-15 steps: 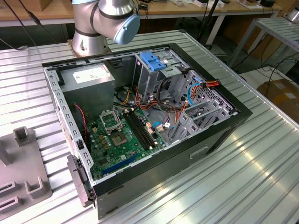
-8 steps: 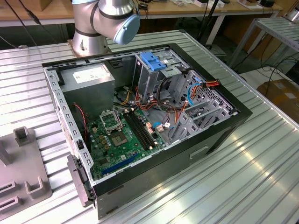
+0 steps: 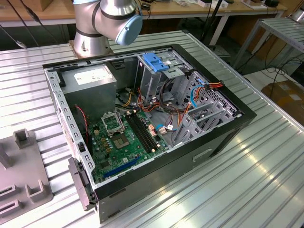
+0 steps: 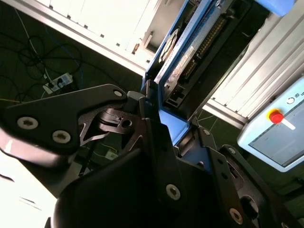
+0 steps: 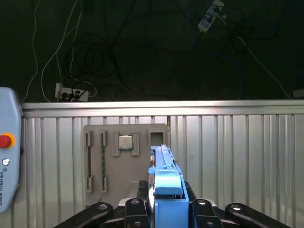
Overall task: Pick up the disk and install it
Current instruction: 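Pick up the disk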
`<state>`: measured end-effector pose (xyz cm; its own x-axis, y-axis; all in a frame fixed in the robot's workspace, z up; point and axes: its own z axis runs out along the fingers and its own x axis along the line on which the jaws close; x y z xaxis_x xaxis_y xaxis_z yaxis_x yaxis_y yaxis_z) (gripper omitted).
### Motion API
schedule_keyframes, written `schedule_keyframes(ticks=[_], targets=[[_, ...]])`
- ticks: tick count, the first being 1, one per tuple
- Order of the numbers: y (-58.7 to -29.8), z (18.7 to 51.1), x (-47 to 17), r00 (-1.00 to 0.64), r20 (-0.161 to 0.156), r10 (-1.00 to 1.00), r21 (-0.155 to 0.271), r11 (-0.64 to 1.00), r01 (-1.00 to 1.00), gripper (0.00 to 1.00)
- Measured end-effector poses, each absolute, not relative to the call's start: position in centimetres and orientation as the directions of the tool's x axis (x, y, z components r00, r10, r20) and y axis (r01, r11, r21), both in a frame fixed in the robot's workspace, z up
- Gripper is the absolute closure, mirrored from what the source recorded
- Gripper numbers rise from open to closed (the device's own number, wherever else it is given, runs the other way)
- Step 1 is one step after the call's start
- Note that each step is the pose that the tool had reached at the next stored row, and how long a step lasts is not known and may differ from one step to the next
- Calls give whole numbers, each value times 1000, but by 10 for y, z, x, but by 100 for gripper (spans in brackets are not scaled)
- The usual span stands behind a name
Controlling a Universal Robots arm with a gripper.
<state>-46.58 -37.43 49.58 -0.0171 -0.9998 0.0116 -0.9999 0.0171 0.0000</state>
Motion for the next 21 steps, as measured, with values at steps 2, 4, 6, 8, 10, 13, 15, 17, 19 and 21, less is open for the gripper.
schedule_keyframes(ticks=[2,4,6,8,10,13,15,17,19,21], targets=[[-374,499,-466,-17,12,-1000,0,17,-1000,63],[-374,502,-466,-17,12,-1000,0,17,-1000,63],[-374,504,-466,-17,12,-1000,0,17,-1000,63],[-374,506,-466,-17,12,-1000,0,17,-1000,63],[-374,506,-466,-17,12,-1000,0,17,-1000,63],[-374,506,-466,-17,12,-1000,0,17,-1000,63],[-374,506,-466,-17,12,-1000,0,17,-1000,63],[-374,506,-465,-17,12,-1000,0,17,-1000,63],[-374,506,-462,-17,12,-1000,0,17,-1000,63],[-374,506,-459,-17,12,-1000,0,17,-1000,63]])
